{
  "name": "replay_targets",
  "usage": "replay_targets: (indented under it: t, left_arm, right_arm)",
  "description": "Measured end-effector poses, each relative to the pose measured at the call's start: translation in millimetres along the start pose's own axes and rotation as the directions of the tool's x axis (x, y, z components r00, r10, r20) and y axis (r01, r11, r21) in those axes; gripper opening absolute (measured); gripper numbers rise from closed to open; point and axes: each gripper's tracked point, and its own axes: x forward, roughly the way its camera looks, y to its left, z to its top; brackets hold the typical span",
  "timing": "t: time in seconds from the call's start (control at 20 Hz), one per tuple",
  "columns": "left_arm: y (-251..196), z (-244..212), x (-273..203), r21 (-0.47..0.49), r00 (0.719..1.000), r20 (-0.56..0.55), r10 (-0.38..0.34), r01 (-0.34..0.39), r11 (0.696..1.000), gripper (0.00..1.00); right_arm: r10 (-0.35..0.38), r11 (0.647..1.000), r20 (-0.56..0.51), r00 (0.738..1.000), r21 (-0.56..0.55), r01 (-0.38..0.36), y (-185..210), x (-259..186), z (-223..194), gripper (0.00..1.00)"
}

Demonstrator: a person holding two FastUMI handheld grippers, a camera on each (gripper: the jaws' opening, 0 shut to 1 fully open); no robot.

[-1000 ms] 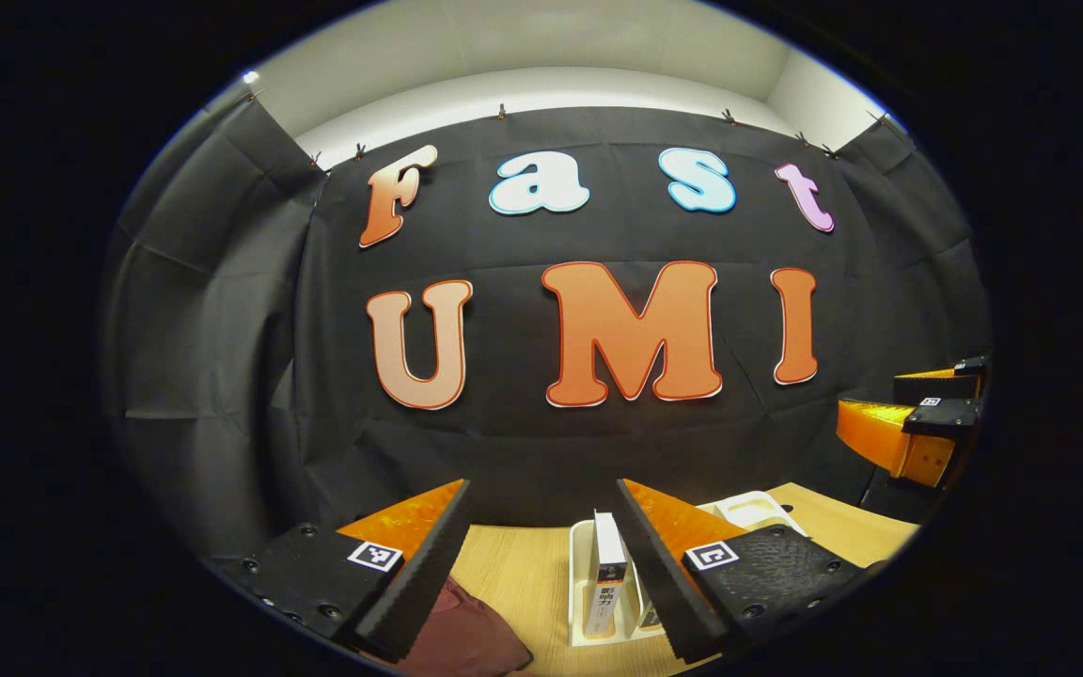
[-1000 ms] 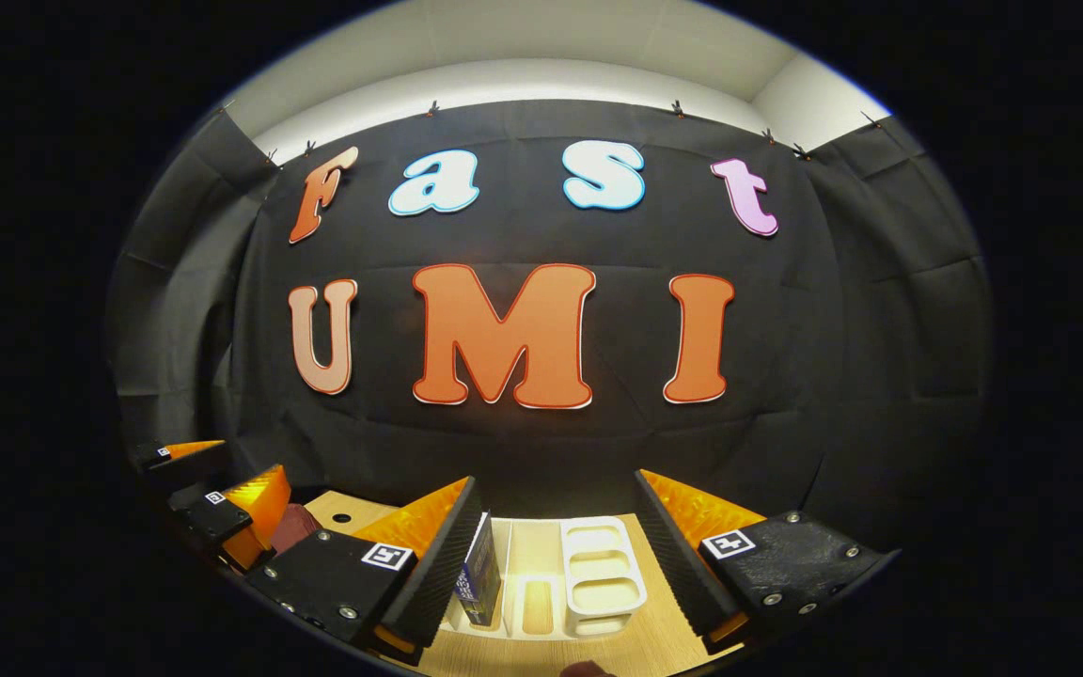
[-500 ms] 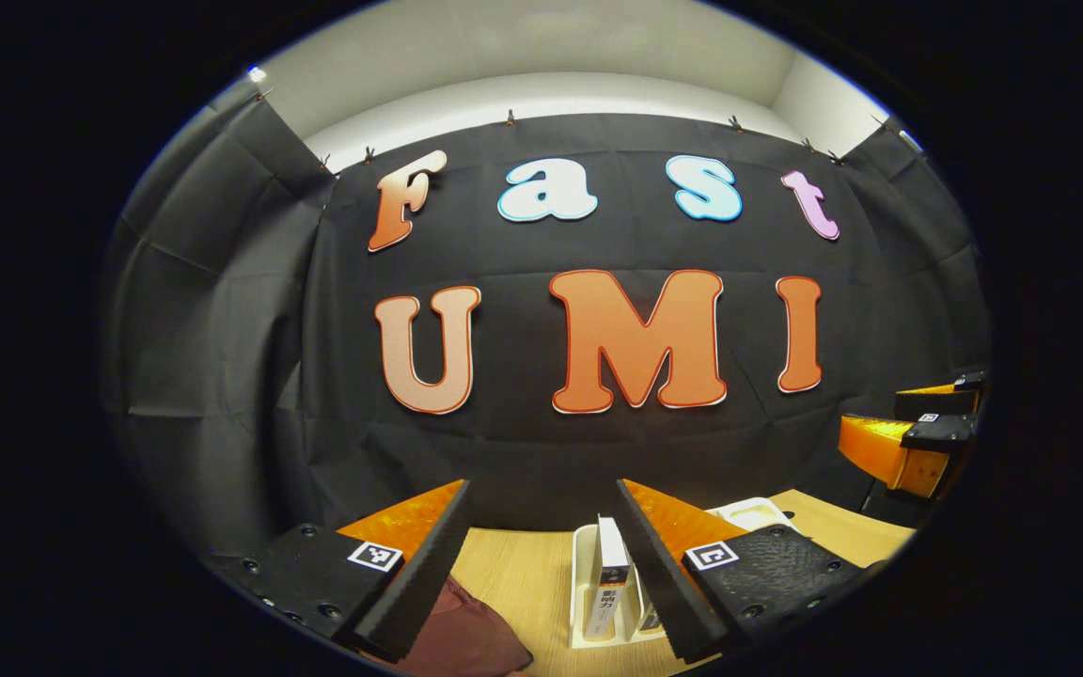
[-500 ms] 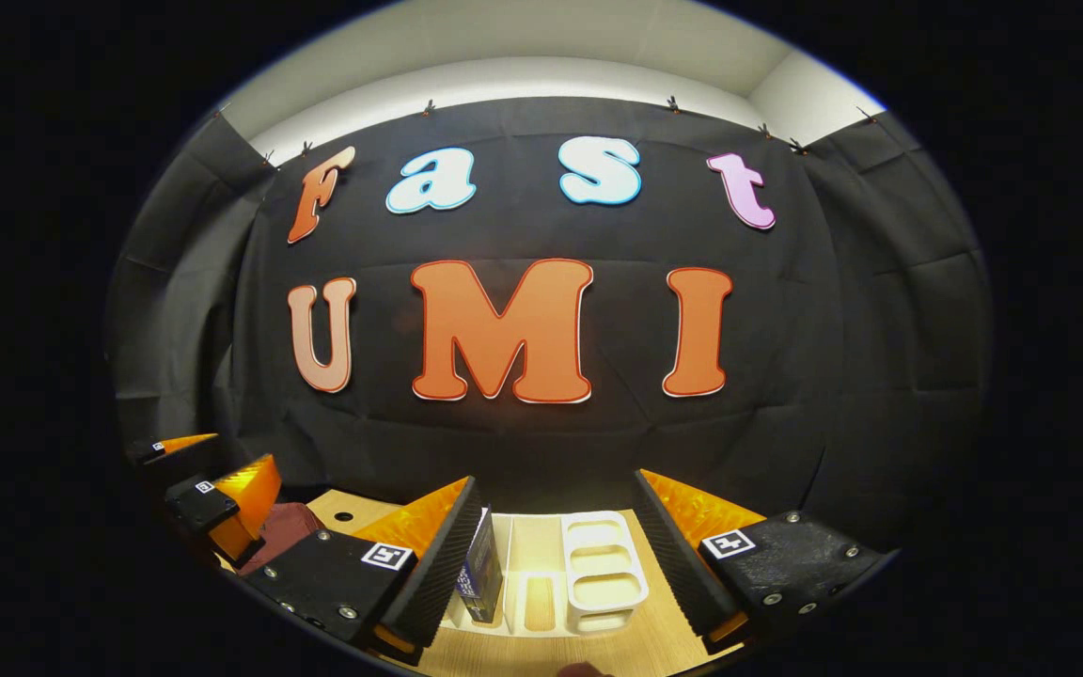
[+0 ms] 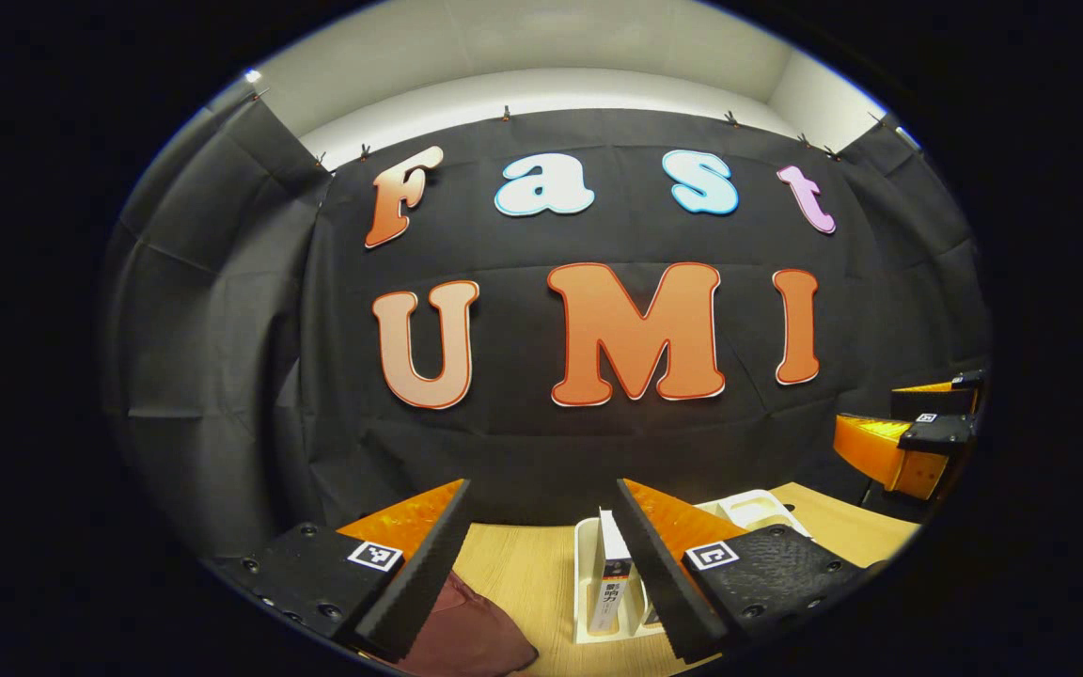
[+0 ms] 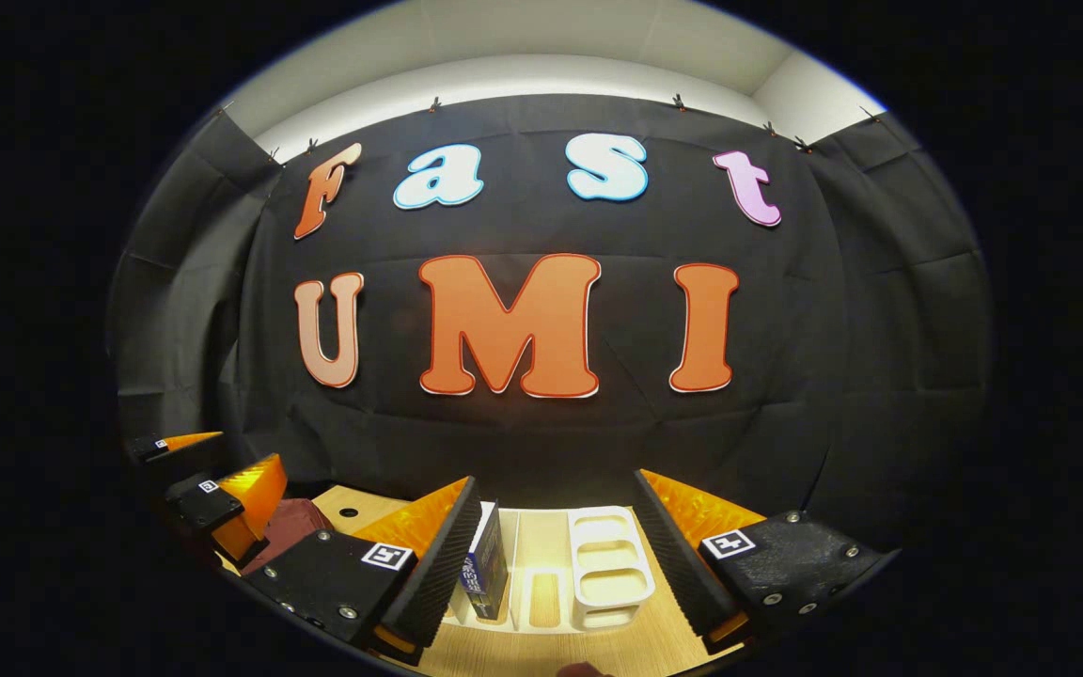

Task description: Open the schoolbag, grab two books from the bookshelf and put them into the schoolbag.

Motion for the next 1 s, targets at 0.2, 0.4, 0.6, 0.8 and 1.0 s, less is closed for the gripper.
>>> replay_targets:
  t: [0.2,0.4,0.6,0.8,1.0]
  left_arm:
    - [3,-5,-2,0.008,1.0,-0.013,0.0,0.001,1.0,0.94]
    - [4,-22,2,0.048,0.998,-0.058,-0.008,0.011,0.999,0.93]
    - [8,-49,2,0.089,0.993,-0.119,-0.017,0.028,0.996,0.94]
    - [28,-91,5,0.168,0.98,-0.198,0.016,0.018,0.986,0.93]
    - [41,-131,0,0.231,0.963,-0.268,0.026,0.038,0.972,0.94]
  right_arm:
    - [0.003,1.0,-0.005,1.0,-0.001,-0.003,1,0,-2,0.96]
    - [-0.002,1.0,-0.022,1.0,-0.004,0.002,-1,0,-9,1.0]
    - [-0.013,1.0,-0.038,0.999,-0.006,0.013,-6,0,-15,0.96]
    - [-0.029,1.0,-0.072,0.997,-0.005,0.029,-13,2,-28,0.96]
    - [-0.018,1.0,-0.11,0.994,-0.001,0.018,-12,5,-42,0.96]
